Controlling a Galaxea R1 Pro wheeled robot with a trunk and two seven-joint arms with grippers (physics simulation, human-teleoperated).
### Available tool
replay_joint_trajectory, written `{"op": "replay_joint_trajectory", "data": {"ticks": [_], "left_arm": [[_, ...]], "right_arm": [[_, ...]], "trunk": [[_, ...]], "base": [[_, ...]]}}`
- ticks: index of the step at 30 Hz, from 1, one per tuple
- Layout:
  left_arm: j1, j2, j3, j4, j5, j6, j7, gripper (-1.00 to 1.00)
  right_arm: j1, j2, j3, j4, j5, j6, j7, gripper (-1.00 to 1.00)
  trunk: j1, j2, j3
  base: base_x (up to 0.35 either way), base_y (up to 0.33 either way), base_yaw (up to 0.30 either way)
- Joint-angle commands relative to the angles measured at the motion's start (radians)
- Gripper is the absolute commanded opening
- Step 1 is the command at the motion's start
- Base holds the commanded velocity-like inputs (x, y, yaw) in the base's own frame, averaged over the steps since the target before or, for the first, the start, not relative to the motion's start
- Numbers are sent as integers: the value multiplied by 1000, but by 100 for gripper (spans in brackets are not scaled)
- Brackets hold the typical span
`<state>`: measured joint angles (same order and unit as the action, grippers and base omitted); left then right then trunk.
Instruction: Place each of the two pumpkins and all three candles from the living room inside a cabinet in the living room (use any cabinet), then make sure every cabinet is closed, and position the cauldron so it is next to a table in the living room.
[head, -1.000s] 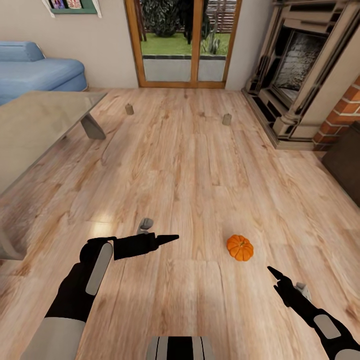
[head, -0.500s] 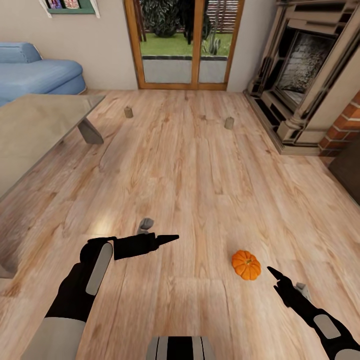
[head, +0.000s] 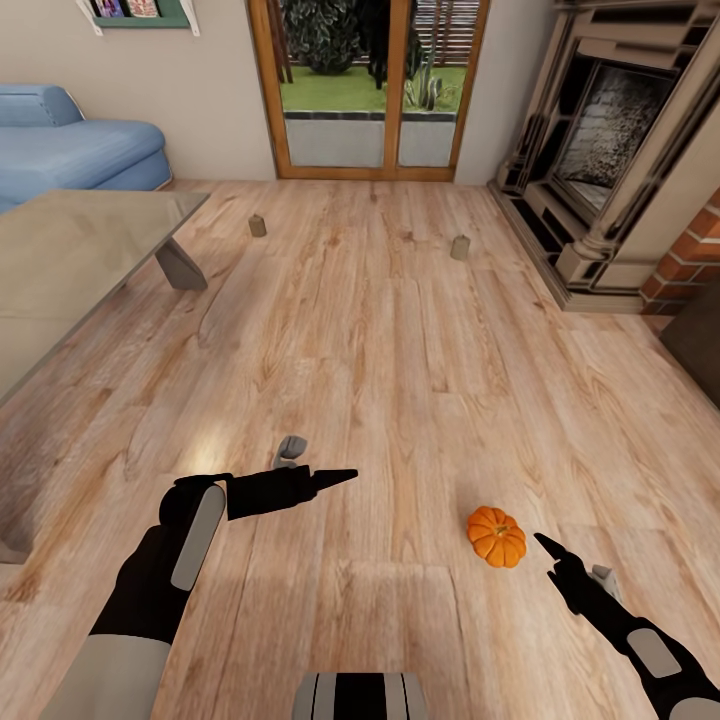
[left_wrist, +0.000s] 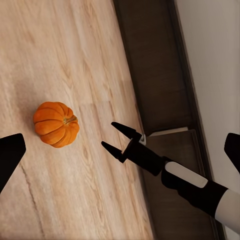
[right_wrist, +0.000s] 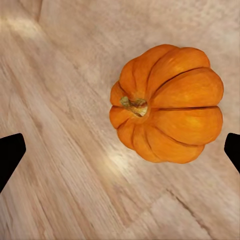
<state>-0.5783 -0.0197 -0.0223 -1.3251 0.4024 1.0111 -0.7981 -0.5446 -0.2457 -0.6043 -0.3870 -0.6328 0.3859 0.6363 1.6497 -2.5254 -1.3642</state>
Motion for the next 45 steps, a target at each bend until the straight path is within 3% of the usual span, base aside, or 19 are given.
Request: {"op": "replay_joint_trajectory", "data": {"ticks": [1, 19, 28, 32, 45], "left_arm": [[0, 0, 1, 0, -2, 4, -4, 100], [0, 0, 0, -4, 0, 3, -4, 100], [0, 0, 0, -5, 0, 3, -4, 100], [0, 0, 0, -5, -1, 3, -4, 100], [0, 0, 1, -4, -1, 3, -4, 100]], "right_arm": [[-1, 0, -5, 0, -5, 8, 2, 100], [-1, -2, -7, 0, -5, 8, 1, 100], [-2, -3, -8, 0, -5, 8, -1, 100], [-2, -3, -9, 1, -5, 8, -1, 100], [-2, -3, -9, 2, -5, 8, -3, 100]], "trunk": [[0, 0, -1], [7, -4, -63], [7, -4, -63], [9, -5, -78], [9, -5, -78]], "base": [[2, 1, 0], [0, 0, 0], [0, 0, 0], [0, 0, 0], [0, 0, 0]]}}
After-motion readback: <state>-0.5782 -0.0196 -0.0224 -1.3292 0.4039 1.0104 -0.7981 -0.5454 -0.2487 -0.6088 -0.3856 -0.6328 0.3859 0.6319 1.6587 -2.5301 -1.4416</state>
